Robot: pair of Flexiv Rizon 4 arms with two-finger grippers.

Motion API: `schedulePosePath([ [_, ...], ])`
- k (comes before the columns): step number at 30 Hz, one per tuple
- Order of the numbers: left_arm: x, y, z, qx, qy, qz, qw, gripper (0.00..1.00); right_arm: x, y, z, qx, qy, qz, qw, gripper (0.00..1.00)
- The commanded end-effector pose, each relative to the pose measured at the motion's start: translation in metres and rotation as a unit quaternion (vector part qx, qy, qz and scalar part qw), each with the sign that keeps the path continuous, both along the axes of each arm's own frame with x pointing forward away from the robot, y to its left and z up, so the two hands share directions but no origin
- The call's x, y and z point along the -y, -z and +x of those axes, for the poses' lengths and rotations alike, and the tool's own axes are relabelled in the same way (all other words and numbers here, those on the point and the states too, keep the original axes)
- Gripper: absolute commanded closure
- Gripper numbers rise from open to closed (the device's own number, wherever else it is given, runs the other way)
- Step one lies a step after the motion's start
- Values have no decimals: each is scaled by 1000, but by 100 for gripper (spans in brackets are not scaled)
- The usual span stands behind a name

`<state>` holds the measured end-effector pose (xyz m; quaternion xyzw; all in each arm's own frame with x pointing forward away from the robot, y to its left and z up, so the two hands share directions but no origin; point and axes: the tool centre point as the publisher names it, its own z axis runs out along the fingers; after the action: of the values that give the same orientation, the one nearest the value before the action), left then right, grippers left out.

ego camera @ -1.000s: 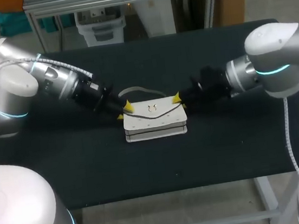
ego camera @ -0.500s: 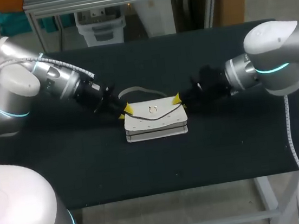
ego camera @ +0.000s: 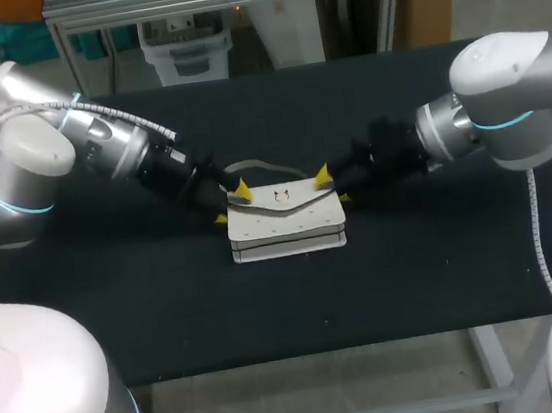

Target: Pick up the bag, open it, inspect its contents, close it, and place it on the opposite side

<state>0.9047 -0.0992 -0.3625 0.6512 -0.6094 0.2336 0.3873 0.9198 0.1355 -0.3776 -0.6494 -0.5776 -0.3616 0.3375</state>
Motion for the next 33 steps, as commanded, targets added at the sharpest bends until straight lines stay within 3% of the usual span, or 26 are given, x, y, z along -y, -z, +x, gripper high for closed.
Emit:
schedulePosePath([
  [1,-4,-8,-10,8,-9,8,1000,0,8,-13,-11,4,7,-10,1000,0],
  [9,-16,-16,-17,12,-25,25,999,0,11,-30,-25,13,-1,-21,1000,0],
  [19,-26,-27,-21,19,-33,50,998,0,12,-32,-38,19,-9,-29,999,3],
  [24,-32,-31,-24,20,-42,55,997,0,10,-29,-40,15,-12,-31,999,29],
  [25,-34,-32,-25,20,-42,56,997,0,10,-28,-40,14,-13,-33,999,41],
  [27,-40,-35,-25,22,-44,63,997,0,9,-27,-41,12,-13,-38,999,51],
  [33,-56,-40,-23,16,-57,82,995,0,5,-21,-46,3,-19,-43,999,52],
])
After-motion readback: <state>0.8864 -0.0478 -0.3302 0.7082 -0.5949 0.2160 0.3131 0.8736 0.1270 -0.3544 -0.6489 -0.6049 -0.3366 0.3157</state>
